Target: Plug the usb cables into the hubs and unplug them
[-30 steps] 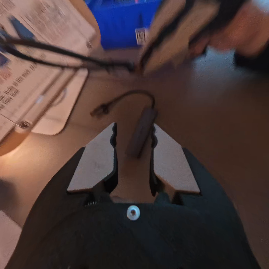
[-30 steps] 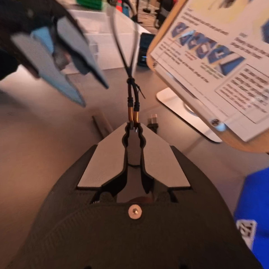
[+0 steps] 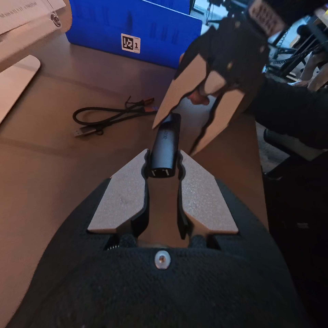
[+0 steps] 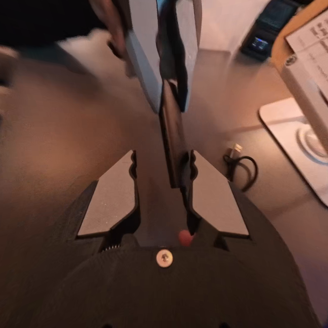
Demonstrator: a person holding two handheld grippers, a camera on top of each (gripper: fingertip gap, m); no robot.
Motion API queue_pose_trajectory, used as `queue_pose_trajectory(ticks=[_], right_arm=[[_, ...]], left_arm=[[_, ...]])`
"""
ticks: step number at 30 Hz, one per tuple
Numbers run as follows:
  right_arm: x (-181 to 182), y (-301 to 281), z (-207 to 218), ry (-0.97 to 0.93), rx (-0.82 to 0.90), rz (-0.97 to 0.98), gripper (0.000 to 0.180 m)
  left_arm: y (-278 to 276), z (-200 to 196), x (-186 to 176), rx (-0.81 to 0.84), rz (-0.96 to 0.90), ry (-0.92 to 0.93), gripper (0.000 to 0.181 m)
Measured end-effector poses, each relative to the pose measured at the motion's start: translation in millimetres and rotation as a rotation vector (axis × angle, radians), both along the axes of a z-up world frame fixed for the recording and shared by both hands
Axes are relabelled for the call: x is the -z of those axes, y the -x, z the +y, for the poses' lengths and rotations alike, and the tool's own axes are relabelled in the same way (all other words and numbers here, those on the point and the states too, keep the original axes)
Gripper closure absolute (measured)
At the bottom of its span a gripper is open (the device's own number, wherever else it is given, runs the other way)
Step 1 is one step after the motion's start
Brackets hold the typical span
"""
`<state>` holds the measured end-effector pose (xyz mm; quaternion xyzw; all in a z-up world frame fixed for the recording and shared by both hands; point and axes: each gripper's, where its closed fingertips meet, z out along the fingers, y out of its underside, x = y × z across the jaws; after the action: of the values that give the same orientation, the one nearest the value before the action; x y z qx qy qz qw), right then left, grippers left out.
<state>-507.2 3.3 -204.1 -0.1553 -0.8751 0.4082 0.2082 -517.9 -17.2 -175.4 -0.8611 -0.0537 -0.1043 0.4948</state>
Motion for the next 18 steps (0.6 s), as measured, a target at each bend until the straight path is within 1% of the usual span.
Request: queue_pose_trajectory(ticks=[1,3,4,5,6,7,8,10,11,13,15,17,18], right_arm=[[7,9,3,-0.073,0.047,0.057,0.129],[12,22,10,-0.191,0.110,0.163,0.160],[12,23,12,-0.208,0.115,0.171,0.161],[11,23,13,-0.195,0.116,0.150,0.162],[10,22,14,-0.163,0.111,0.112,0.164],[7,21,17,-0.123,0.111,0.076,0.164],[3,20,19,-0.077,0.103,0.046,0.164],[-10,14,22,0.034,0.056,0.006,0.165],[-17,7,20,0.092,0.002,-0.015,0.166],[-26,-10,18,0.163,-0.105,-0.064,0.165],[-22,-13,24,0.111,-0.119,-0.055,0.165],[-19,-18,23,0.053,-0.147,-0.012,0.165],[-20,-21,20,0.053,-0.164,0.011,0.166]], left_arm=[[0,0,-1,-0.001,-0.007,-0.006,0.153],[-1,1,-2,0.011,0.020,-0.013,0.157],[0,1,-1,0.015,0.081,-0.004,0.159],[5,-1,2,0.003,0.156,0.019,0.165],[11,-3,3,-0.024,0.233,0.038,0.164],[13,-4,1,-0.026,0.300,0.040,0.157],[12,-4,-2,-0.017,0.358,0.034,0.146],[7,-2,-3,0.015,0.446,0.031,0.132],[4,0,-2,0.030,0.484,0.030,0.128],[1,9,-4,0.033,0.572,-0.001,0.126],[-14,19,-17,0.072,0.650,-0.112,0.139],[-34,21,-26,0.145,0.724,-0.208,0.151],[-35,22,-29,0.139,0.766,-0.226,0.158]])
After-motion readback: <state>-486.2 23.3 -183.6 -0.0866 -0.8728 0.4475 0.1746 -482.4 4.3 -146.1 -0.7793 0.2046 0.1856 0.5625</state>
